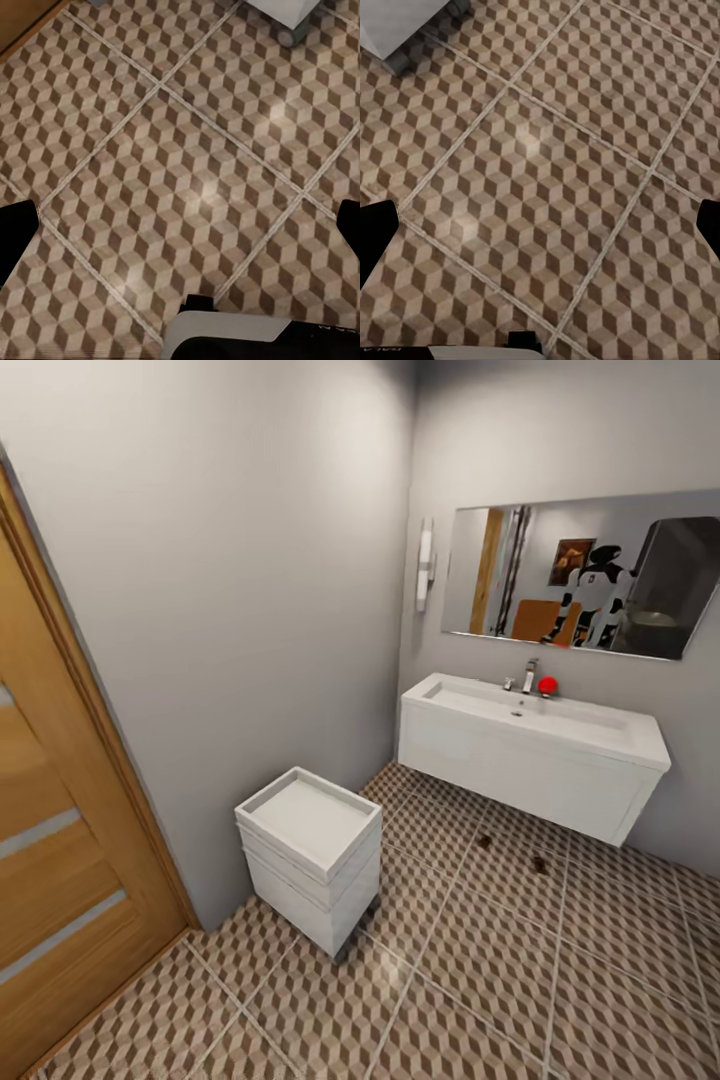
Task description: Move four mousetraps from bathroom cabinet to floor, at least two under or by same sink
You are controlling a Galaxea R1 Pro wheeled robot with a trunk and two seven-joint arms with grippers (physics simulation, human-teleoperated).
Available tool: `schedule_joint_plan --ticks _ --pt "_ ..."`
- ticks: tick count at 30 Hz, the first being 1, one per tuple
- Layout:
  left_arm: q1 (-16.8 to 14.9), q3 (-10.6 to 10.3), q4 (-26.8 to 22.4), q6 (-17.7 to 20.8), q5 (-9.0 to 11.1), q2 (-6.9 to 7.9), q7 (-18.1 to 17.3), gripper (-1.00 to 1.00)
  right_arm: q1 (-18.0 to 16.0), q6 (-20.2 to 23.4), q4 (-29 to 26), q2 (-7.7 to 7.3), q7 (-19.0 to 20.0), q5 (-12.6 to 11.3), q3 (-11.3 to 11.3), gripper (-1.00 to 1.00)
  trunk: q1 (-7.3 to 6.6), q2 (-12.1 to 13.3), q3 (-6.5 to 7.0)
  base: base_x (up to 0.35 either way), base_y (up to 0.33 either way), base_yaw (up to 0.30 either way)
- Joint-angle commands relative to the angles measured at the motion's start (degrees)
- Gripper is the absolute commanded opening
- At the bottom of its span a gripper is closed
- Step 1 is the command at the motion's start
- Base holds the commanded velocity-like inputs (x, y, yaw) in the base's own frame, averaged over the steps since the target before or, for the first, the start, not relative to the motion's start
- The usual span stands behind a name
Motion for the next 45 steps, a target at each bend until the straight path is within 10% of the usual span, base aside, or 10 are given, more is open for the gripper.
schedule_joint_plan --ticks 1,45 --pt "-0.06 -0.50 0.06 -0.17 0.31 -0.02 0.27 1.00 -0.03 -0.15 0.00 -0.02 -0.14 -0.44 0.51 1.00 0.03 -0.12 -0.16 0.000 0.000 0.272" --pt "-0.05 -0.50 0.40 -0.17 0.28 -0.09 0.27 1.00 -0.03 -0.19 0.00 -0.02 -0.14 -0.44 0.52 1.00 0.03 -0.12 -1.85 0.000 0.000 0.254"
